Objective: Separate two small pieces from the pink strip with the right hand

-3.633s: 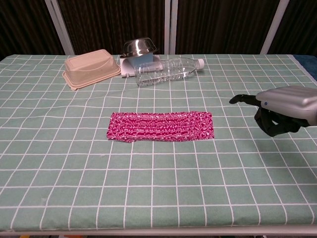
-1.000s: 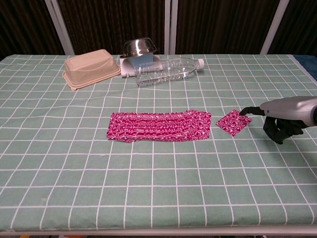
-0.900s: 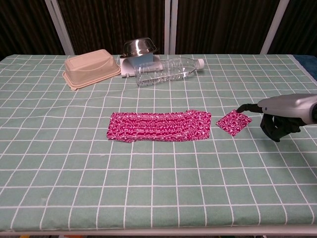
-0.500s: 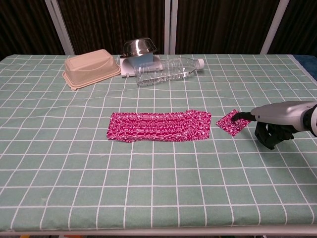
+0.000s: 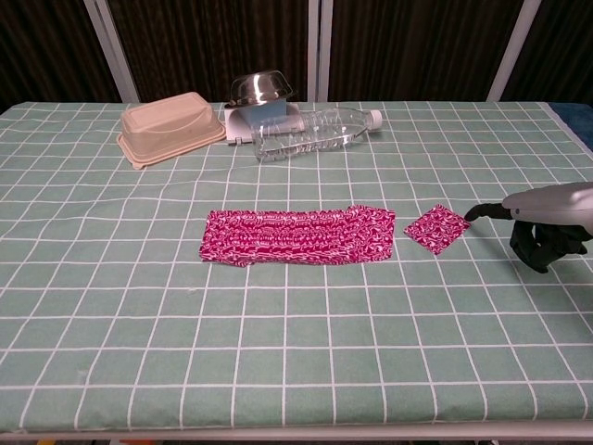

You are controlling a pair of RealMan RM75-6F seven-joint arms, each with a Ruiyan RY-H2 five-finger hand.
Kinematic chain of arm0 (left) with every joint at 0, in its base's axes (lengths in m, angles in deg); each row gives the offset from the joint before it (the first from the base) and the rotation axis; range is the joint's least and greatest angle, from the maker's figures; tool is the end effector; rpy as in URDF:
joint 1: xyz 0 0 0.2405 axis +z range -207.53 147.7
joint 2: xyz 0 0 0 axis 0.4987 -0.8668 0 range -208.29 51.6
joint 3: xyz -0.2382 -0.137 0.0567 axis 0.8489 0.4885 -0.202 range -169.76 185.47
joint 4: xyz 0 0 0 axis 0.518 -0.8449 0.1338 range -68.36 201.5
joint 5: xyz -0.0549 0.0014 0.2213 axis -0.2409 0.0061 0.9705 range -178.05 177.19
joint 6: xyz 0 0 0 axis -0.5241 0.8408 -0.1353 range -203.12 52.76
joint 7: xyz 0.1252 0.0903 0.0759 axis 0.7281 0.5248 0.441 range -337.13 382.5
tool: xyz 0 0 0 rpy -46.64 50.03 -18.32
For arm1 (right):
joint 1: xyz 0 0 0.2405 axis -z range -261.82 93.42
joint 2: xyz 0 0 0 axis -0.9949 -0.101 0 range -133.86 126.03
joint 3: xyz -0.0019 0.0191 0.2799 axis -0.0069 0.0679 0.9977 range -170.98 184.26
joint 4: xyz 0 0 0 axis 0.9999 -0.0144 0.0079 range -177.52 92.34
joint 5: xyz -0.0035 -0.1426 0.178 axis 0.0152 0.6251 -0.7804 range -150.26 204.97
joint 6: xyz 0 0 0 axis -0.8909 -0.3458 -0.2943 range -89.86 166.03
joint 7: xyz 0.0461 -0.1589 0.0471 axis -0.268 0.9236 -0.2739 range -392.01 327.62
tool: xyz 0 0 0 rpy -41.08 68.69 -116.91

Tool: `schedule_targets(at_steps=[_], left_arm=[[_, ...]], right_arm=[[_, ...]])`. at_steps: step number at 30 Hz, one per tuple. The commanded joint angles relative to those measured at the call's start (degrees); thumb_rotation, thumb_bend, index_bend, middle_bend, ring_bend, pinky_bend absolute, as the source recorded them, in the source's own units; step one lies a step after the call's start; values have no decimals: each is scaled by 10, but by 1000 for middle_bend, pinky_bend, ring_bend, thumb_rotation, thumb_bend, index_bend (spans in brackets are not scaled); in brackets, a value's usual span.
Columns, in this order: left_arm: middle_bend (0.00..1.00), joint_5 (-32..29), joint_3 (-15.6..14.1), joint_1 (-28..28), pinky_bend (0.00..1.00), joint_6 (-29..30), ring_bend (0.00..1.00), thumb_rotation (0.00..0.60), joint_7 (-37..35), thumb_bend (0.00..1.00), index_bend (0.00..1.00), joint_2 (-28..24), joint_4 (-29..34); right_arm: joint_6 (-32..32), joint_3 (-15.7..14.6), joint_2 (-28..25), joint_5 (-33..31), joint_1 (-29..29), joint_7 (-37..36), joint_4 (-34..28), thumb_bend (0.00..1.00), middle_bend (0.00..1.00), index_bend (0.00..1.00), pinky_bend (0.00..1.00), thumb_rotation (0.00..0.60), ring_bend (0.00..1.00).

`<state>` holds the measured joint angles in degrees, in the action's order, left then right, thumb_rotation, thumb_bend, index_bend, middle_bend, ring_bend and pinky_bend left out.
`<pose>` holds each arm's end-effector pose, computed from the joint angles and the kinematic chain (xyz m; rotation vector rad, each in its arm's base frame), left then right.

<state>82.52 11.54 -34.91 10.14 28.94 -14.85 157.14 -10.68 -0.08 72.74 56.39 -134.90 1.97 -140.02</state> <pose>-0.3532 0.2170 0.1675 -1.3726 -0.7955 -0.7820 -0.2509 -0.3398 -0.0276 1.9203 -1.1854 0.2455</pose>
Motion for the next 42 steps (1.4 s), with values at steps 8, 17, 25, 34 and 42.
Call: schedule_targets(at_steps=[8,17,25,34,42], left_arm=[[68,-1,0,1,137,0,0,600,-1,191,84,-1,-1],[68,-3,-1,3,137,0,0,600,-8,191,84,-1,-6],[68,-4,-2,6,137,1,0,600,-14,191,85,-1,-8],[68,-4,-1,3,137,-2,0,600,-6,191,84,-1,-3],[68,-5,0,2,137,-2,0,600,-2,191,85,-1,0]], right_arm=[[6,17,12,35,1,-18,0,1000,868,29,739,600,873],[38,12,29,-4,-21,-10,15,1000,869,27,740,600,873],[29,0,24,-24,-26,-6,17,1000,869,28,740,600,873],[21,-14,12,-39,-20,-10,23,1000,869,34,739,600,873],[-4,6,0,14,-7,-33,1,1000,869,35,739,600,873]])
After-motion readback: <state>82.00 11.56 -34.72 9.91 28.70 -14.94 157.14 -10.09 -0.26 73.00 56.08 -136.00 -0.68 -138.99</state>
